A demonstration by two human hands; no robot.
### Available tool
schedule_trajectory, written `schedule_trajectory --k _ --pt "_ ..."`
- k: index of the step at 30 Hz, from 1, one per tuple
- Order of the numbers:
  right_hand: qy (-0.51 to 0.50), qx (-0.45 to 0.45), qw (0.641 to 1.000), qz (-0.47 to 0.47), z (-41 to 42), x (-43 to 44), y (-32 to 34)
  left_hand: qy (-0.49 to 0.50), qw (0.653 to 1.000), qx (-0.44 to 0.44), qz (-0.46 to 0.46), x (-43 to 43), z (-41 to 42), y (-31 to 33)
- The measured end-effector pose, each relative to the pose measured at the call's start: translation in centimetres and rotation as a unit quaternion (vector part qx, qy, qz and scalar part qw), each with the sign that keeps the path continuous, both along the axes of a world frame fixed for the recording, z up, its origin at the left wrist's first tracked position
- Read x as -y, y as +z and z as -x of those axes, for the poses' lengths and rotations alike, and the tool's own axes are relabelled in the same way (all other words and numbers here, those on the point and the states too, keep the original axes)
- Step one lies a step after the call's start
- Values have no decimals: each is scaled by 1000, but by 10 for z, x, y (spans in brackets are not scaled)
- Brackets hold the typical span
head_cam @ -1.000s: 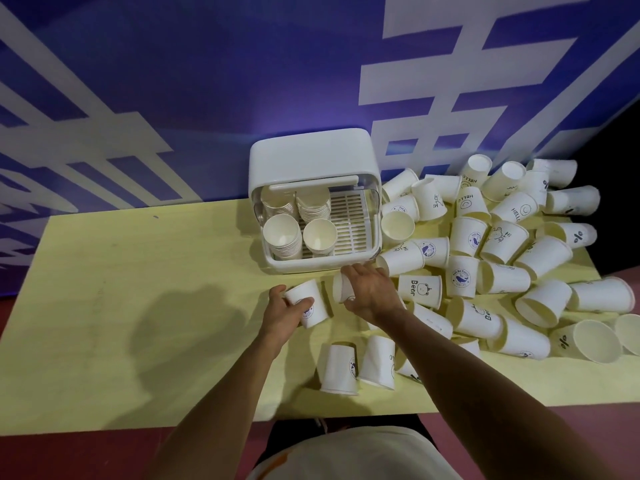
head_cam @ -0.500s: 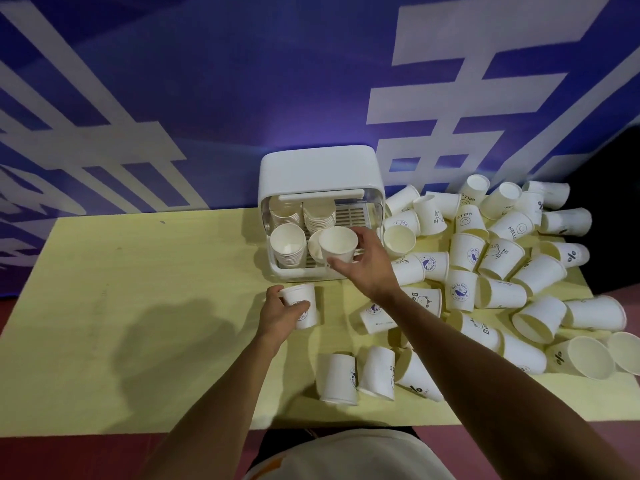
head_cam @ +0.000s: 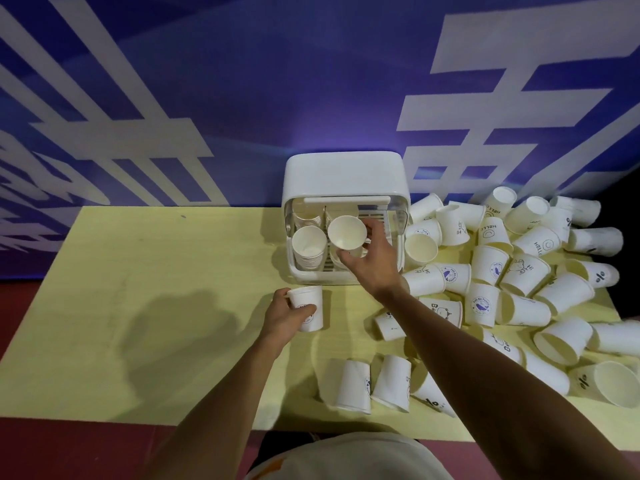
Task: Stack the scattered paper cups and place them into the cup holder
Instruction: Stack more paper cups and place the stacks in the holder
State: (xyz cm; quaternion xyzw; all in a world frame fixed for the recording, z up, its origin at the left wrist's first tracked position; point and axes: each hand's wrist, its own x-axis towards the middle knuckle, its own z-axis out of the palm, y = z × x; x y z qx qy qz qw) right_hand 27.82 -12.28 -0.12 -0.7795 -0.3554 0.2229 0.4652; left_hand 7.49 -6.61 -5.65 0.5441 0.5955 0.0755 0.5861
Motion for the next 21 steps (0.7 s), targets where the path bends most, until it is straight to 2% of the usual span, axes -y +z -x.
schedule_trajectory --k 10,21 --pt "12 21 997 79 0 -3 -20 -12 1000 14 5 -6 8 1" --pt "4 35 994 105 1 22 -23 -65 998 24 12 2 -12 9"
